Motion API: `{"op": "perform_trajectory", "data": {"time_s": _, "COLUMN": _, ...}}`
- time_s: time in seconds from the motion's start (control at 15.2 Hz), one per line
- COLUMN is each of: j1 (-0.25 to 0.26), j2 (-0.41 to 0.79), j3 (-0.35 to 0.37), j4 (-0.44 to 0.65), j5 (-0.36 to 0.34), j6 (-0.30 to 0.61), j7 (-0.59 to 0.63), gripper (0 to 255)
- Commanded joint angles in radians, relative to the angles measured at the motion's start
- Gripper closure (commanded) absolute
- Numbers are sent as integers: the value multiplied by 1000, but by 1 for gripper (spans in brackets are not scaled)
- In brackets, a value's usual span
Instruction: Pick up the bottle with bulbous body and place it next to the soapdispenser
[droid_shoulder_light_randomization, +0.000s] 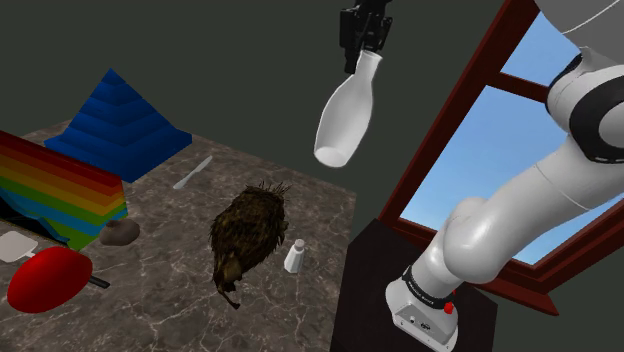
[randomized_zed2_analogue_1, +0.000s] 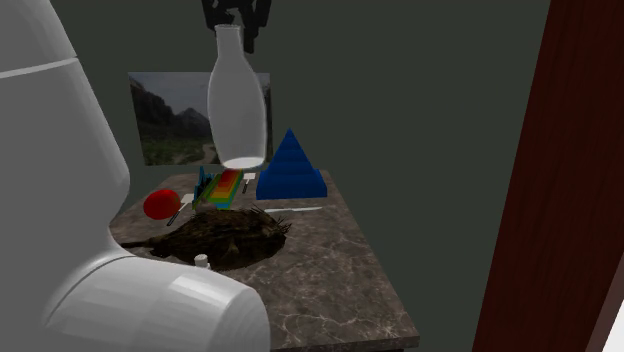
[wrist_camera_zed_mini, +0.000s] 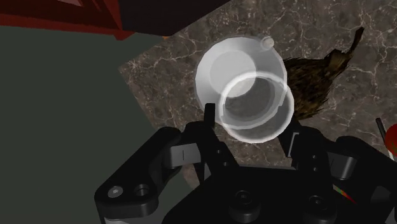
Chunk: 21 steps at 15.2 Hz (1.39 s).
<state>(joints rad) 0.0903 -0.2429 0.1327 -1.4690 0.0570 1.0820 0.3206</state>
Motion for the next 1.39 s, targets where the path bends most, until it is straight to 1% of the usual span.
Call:
{"op": "perform_trajectory", "data": {"time_s": 0.0, "j1": 17, "j2": -17, "j3": 31, "j4": -12, "j5": 19, "j6": -2, "j7": 56, "gripper": 255}}
{"op": "perform_trajectory", "data": {"time_s": 0.33, "j1": 59, "j2": -36, "j3": 114, "j4": -25, "j5": 67, "j6": 2, "j7": 194, "gripper": 255}}
{"op": "perform_trajectory", "data": {"time_s": 0.66, "j1": 99, "j2": -26, "j3": 204, "j4": -7, "j5": 110, "j6": 10, "j7": 338, "gripper": 255}}
{"op": "perform_trajectory", "data": {"time_s": 1.06, "j1": 151, "j2": 30, "j3": 323, "j4": 55, "j5": 140, "j6": 24, "j7": 523, "gripper": 255}}
{"op": "perform_trajectory", "data": {"time_s": 1.32, "j1": 193, "j2": 101, "j3": 415, "j4": 127, "j5": 135, "j6": 35, "j7": 659, "gripper": 255}}
